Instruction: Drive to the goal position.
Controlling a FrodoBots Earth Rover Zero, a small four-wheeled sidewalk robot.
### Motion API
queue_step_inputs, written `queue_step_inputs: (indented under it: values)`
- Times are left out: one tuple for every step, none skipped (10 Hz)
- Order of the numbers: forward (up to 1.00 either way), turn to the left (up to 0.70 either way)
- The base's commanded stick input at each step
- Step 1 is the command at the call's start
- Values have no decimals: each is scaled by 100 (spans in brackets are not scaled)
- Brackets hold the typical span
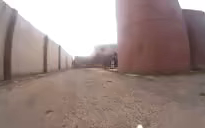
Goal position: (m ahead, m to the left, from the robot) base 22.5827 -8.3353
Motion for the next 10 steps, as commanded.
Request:
queue_step_inputs:
  values:
    - [70, 0]
    - [70, 0]
    - [70, 0]
    - [70, 0]
    - [70, 0]
    - [70, 0]
    - [70, 0]
    - [70, 0]
    - [70, 0]
    - [70, 0]
